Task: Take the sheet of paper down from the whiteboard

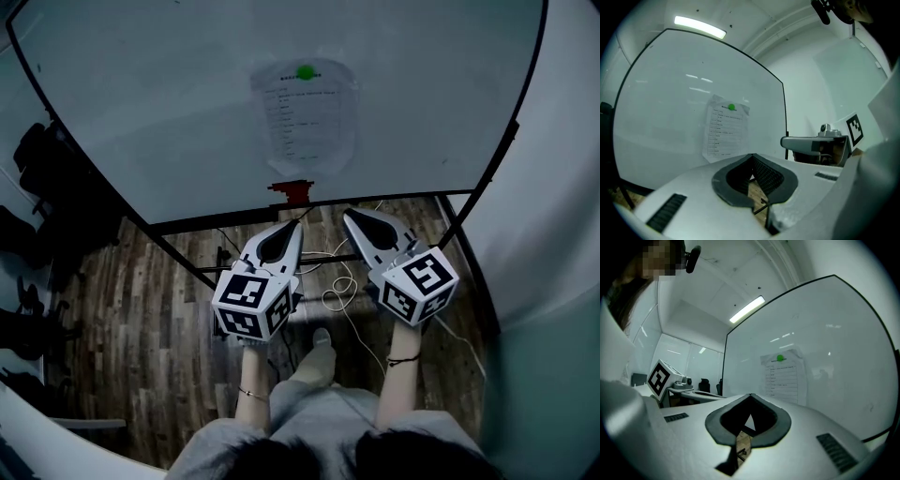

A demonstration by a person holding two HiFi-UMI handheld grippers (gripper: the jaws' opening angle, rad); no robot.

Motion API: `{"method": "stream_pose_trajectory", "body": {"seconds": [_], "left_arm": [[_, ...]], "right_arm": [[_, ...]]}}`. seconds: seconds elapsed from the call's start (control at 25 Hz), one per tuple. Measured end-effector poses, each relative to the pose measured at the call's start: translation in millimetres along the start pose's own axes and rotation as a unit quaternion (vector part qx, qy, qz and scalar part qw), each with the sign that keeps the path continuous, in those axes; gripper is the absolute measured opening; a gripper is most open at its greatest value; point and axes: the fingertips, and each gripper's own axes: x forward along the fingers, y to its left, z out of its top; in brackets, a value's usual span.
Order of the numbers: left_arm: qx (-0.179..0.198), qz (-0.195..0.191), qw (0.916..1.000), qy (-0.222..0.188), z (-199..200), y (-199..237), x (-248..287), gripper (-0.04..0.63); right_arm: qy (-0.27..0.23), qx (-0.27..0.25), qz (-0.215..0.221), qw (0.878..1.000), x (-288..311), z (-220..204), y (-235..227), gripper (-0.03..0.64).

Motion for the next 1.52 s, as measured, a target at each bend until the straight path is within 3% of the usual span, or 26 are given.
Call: {"method": "stream_pose_trajectory", "body": {"seconds": [0.24,0.92,1.52], "left_arm": [[-0.001,0.011,0.9999,0.011,-5,19,16,0.006],[0.003,0.012,0.9999,0.004,3,50,55,0.006],[0.019,-0.008,0.9985,-0.051,59,73,96,0.005]], "right_arm": [[0.007,0.019,-0.009,1.0,19,-7,-21,0.0],[0.0,0.007,-0.013,1.0,63,1,-59,0.0],[-0.014,-0.017,-0.055,0.998,84,33,-101,0.0]]}}
